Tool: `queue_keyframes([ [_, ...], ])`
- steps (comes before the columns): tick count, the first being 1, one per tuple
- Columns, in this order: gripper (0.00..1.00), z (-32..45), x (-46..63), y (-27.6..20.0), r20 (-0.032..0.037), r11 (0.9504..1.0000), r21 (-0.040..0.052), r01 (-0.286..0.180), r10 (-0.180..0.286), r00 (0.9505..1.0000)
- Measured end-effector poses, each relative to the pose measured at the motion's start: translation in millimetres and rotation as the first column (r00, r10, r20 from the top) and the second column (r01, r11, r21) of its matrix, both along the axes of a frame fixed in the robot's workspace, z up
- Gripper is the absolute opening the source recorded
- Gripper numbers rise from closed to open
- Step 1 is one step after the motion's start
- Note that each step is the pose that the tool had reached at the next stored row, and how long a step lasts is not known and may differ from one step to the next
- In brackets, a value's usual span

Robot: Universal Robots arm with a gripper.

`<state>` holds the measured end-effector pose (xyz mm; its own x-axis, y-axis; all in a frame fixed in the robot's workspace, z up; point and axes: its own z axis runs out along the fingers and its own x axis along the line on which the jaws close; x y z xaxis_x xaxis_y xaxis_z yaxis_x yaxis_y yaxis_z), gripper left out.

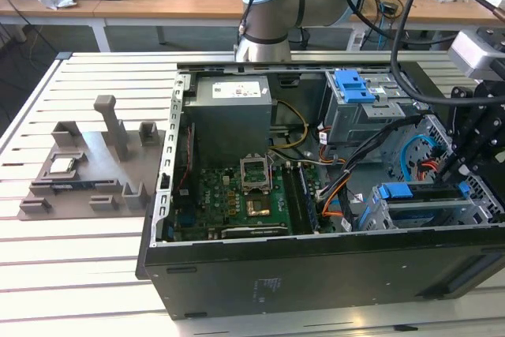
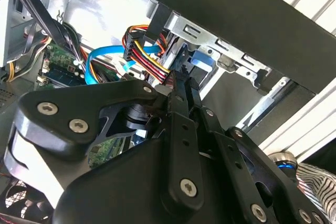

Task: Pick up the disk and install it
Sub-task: 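Insert the first disk wire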

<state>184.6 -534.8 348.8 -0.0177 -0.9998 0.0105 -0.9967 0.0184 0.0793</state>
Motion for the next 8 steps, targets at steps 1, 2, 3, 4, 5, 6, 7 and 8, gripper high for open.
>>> queue_keyframes([
  [1, 0.16, 0.0, -1.1, -0.2, 0.0001, 1.0, -0.0009, 0.0, 0.0, 1.0],
  [2, 0.16, 0.0, -2.1, -0.8, 0.0003, 1.0, -0.0017, 0.001, -0.001, 1.0],
  [3, 0.16, -0.1, -2.2, -1.0, 0.0004, 1.0, -0.0025, 0.001, -0.001, 1.0],
  [4, 0.16, -0.6, -2.2, -1.3, 0.0003, 1.0, -0.0029, 0.001, -0.001, 1.0],
  [5, 0.16, -1.0, -2.2, -1.4, 0.0003, 1.0, -0.0033, 0.002, -0.002, 1.0],
  [6, 0.16, -1.6, -2.3, -1.5, 0.0004, 1.0, -0.0034, 0.005, -0.005, 1.0],
  [7, 0.16, -1.9, -2.3, -1.5, 0.0003, 1.0, -0.0034, 0.008, -0.008, 1.0],
  [8, 0.16, -2.1, -2.3, -1.5, 0.0003, 0.9999, -0.0034, 0.012, -0.012, 0.9999],
])
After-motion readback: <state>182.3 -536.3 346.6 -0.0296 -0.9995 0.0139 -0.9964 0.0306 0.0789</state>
